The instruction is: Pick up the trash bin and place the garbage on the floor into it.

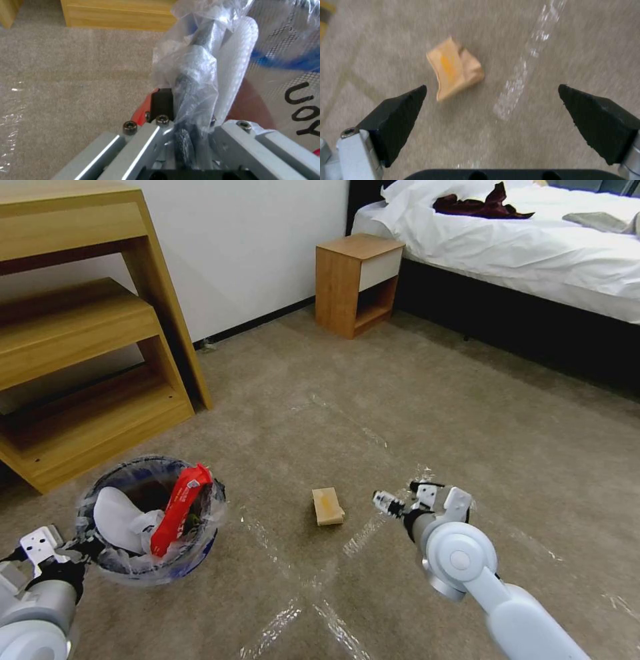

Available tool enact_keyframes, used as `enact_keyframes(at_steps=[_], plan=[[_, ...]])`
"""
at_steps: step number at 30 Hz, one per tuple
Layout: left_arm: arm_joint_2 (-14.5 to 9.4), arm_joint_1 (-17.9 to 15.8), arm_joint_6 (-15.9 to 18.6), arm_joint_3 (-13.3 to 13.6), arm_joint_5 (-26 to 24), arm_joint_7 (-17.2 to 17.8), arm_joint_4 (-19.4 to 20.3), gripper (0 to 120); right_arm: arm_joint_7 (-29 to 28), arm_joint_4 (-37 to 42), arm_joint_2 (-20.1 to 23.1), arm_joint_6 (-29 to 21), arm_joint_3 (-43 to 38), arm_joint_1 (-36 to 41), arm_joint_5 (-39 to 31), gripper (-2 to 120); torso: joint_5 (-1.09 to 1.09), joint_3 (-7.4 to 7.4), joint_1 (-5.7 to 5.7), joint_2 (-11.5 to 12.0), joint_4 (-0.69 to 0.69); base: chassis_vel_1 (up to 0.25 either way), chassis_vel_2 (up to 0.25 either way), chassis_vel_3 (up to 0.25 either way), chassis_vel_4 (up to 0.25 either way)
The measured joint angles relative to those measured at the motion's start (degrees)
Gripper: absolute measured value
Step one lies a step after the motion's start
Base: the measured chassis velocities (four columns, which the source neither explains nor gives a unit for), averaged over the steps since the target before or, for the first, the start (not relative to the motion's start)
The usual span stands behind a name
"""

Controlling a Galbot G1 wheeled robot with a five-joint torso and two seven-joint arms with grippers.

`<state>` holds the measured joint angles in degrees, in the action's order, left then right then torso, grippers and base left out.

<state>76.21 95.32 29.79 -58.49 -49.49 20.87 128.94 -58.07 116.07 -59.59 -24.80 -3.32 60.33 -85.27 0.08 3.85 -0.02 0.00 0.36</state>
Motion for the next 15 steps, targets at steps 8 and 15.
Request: enact_keyframes(at_steps=[8,15], plan=[[1.15,0.46,-0.17,-0.03,0.65,-0.14,-0.06,0,-2.48,-5.41,-7.62,1.42,2.43,-1.0,-1.57,100,0.0,0.0,0.0,0.0,-0.01,0.0,0.0,0.0,0.0],[1.63,0.9,-0.38,-0.51,0.81,-0.21,0.04,0,-1.32,-11.75,-14.32,3.15,1.94,-0.58,1.18,99,0.0,0.0,0.0,0.0,-0.01,0.0,0.0,0.0,0.0]])
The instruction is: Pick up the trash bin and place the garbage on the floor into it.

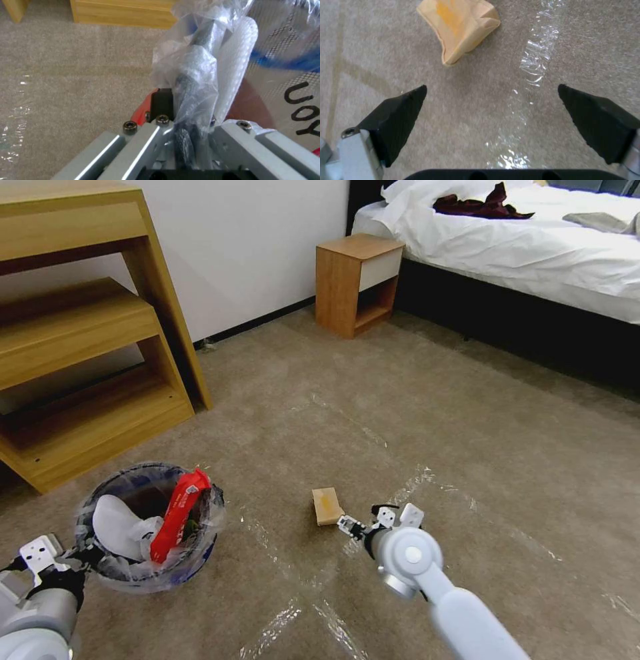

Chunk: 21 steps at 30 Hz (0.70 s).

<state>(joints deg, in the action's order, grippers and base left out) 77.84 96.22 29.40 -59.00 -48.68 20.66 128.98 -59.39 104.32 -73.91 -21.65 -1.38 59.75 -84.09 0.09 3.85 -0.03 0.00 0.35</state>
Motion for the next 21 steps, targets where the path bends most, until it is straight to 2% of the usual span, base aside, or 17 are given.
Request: enact_keyframes(at_steps=[8,21], plan=[[-0.09,0.35,-0.02,-0.39,-0.01,0.01,0.23,0,3.81,-5.55,-1.77,1.29,-0.86,-0.87,1.19,98,0.0,0.0,0.0,0.0,0.01,0.0,0.0,0.0,0.0],[0.68,-0.12,-0.02,-0.09,0.53,0.09,-0.96,0,5.4,-13.77,-5.49,2.17,1.3,-4.09,2.07,98,0.0,0.0,0.0,0.0,0.0,0.0,0.0,0.0,0.0]])
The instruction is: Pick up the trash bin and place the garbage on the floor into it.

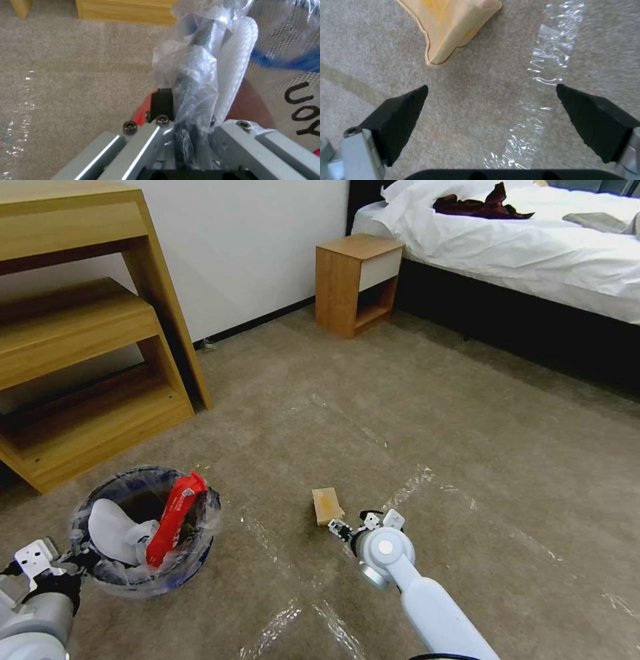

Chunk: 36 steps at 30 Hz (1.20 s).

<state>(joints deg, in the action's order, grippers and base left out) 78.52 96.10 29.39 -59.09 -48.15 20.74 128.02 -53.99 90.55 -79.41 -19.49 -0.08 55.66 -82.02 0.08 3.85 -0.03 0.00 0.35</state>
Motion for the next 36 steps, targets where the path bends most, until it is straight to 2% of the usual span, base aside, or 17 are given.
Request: enact_keyframes(at_steps=[6,24,36], plan=[[-0.09,-0.25,0.0,-0.12,-0.08,0.03,-0.66,0,1.7,-3.64,-0.86,0.94,1.11,-1.63,1.69,95,0.0,0.0,0.0,0.0,0.0,0.0,0.0,0.0,0.0],[-0.84,-0.98,-0.17,-0.08,-1.13,0.1,-0.97,0,5.03,-7.34,-2.28,2.74,2.01,-3.68,5.52,92,0.0,0.0,0.0,0.0,0.01,0.0,0.0,0.0,0.0],[-0.18,-0.4,-0.19,0.13,-0.83,0.12,-0.45,0,6.26,-9.05,-3.3,4.78,1.05,-5.24,6.33,91,0.0,0.0,0.0,0.0,0.0,0.0,0.0,0.0,0.0]])
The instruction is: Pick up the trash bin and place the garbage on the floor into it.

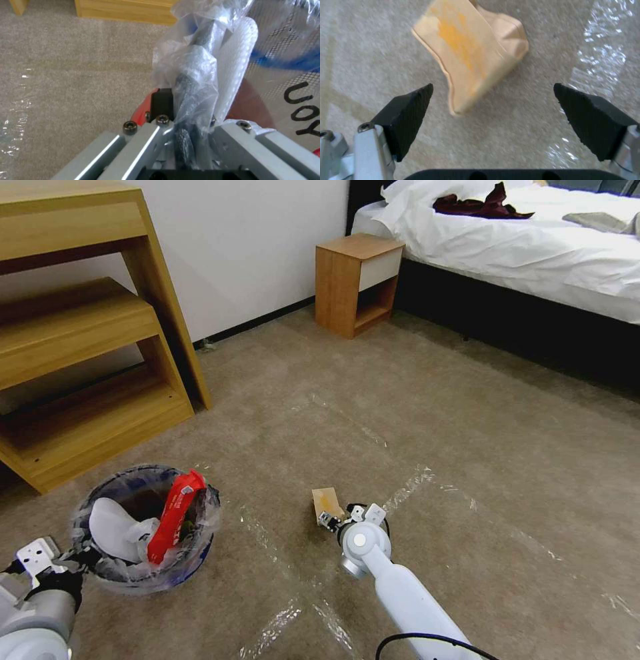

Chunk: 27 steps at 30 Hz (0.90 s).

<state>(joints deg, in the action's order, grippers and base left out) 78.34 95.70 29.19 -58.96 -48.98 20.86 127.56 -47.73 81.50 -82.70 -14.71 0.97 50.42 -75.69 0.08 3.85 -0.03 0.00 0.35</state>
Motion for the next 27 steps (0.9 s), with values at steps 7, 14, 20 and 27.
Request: enact_keyframes(at_steps=[7,14,20,27], plan=[[0.03,0.77,-0.17,-0.21,0.04,0.0,0.79,0,0.38,-1.01,-1.04,0.7,-0.97,-1.38,-0.46,90,0.0,0.0,0.0,0.0,0.0,0.0,0.0,0.0,0.0],[0.28,1.05,-0.2,-0.22,0.04,0.0,1.18,0,0.39,-2.04,-2.44,0.9,-1.19,-2.01,-0.65,88,0.0,0.0,0.0,0.0,0.0,0.0,0.0,0.0,0.0],[0.44,1.83,-0.44,-0.46,0.02,-0.01,1.89,0,1.21,-4.28,-3.58,1.42,-1.14,-2.67,-0.34,82,0.0,0.0,0.0,0.0,0.0,0.0,0.0,0.0,0.0],[0.87,2.02,-0.46,-0.24,-0.01,-0.01,2.27,0,2.1,-6.29,-4.06,1.83,-1.22,-3.61,0.18,74,0.0,0.0,0.0,0.0,0.0,0.0,0.0,0.0,0.0]])
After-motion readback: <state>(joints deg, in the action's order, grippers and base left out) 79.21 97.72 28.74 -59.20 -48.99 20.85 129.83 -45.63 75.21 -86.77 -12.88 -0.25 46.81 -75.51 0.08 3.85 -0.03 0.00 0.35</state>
